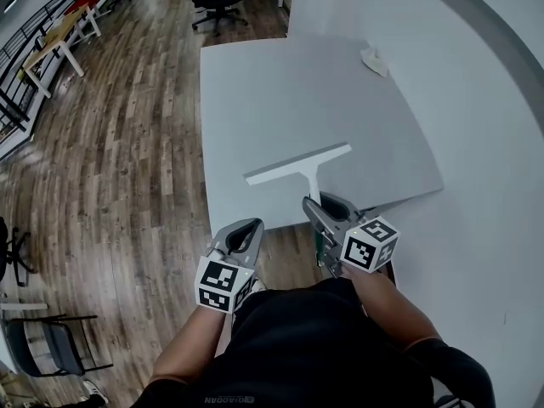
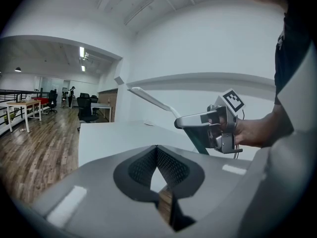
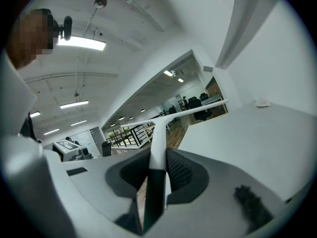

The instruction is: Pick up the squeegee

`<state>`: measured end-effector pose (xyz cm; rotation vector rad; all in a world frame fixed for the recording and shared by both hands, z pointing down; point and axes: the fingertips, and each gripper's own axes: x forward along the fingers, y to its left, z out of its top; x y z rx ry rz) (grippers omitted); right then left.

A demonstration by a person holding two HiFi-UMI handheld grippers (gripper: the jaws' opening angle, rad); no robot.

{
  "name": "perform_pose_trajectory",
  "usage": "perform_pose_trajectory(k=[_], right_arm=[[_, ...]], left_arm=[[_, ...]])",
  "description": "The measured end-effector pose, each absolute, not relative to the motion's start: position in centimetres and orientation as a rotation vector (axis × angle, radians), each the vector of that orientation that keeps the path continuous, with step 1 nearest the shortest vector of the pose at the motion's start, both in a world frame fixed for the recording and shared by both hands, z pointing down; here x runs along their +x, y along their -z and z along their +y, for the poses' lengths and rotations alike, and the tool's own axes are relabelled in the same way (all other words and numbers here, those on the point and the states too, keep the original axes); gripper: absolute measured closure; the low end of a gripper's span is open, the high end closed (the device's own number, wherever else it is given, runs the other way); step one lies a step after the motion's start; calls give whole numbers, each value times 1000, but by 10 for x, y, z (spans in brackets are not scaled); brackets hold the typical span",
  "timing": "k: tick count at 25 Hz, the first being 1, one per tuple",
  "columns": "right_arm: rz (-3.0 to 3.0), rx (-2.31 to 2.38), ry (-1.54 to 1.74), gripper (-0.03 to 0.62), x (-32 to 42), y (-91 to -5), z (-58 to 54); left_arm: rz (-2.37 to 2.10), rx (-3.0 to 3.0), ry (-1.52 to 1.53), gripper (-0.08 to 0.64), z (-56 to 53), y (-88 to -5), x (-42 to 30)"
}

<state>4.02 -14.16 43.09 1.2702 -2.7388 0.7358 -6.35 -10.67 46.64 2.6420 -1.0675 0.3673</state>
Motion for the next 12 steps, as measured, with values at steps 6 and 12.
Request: perform_pose_trajectory(k=[6, 12], right_arm=[[-2794, 1202, -699, 492, 94, -419, -117], [-2844, 1148, -657, 492, 150, -412, -92]], left_arm=[[-1157, 2588, -301, 552, -95, -453, -6], [-1181, 2598, -259, 552, -71, -439, 59]])
